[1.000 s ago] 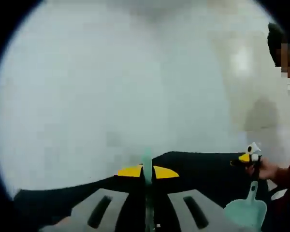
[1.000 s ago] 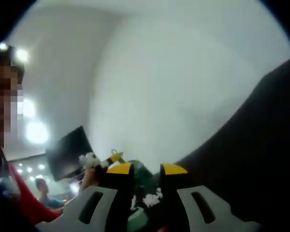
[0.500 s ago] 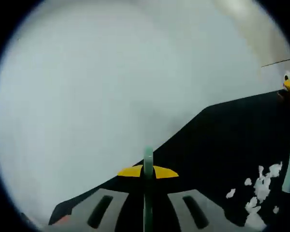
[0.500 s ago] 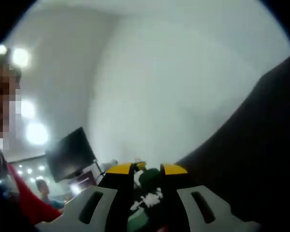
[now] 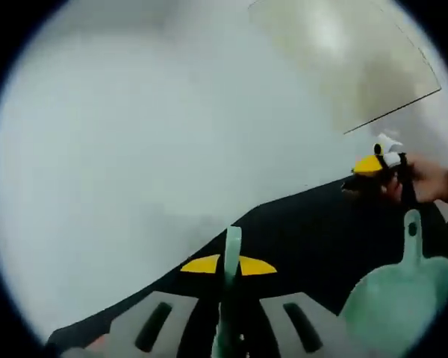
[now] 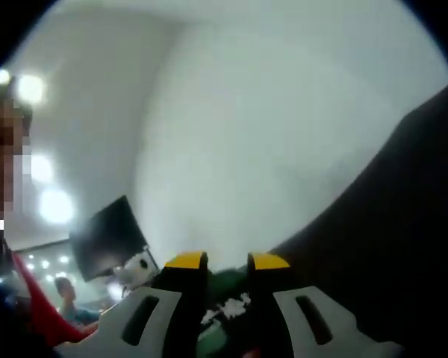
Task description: Pick up the broom and sweep the trash on the tabletop into the dustpan.
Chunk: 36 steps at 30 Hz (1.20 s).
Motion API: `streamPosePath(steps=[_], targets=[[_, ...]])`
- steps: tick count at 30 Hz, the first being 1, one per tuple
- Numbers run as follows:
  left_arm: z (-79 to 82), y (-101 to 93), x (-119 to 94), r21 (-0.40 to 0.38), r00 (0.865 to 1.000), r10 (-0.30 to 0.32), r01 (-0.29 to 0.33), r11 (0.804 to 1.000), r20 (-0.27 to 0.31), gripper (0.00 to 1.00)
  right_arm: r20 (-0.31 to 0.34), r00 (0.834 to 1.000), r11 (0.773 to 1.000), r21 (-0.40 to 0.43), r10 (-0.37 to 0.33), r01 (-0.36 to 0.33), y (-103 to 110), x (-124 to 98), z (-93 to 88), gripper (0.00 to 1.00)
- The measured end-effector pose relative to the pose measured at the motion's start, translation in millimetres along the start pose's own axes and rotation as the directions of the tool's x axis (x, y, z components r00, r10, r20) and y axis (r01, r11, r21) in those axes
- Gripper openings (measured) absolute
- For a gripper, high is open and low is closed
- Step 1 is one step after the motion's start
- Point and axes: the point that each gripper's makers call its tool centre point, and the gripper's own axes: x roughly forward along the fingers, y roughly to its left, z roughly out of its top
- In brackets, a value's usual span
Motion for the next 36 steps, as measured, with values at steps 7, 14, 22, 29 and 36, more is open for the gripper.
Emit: streamPosePath(steps=[7,14,22,29,36], targets=[[27.1,-7.3,-19,-0.005,0.999,0.007,-0.007,1.000,0.051,0.04,-0.004,1.000,1.000,0.001,-0.005,0.005,0,-1,-1.4,0.24],[66.4,37.5,-63,0.057,0.980,0.082,-0.094,0.994,0.182,0.04,-0.212,0.964,0.938,0.269,-0.163,0.218,-19,-11,-35.8,0.32],[42.7,63.0,-109,0.108,0.961,0.187,-0.212,0.971,0.203,0.04,-0.364,0.904,0.796,0.467,-0.222,0.384,22,-57,-80.0,0.35],[24.0,61.7,-126,0.068,0.948,0.239,-0.258,0.964,0.210,0.05,-0.356,0.900,0.715,0.557,-0.253,0.422,43,-49,-110.8,0.32],[17.2,59.0,-130,0.033,0.952,0.241,-0.252,0.967,0.186,0.05,-0.312,0.893,0.686,0.572,-0.325,0.449,32,-33,-117.4,0.17]])
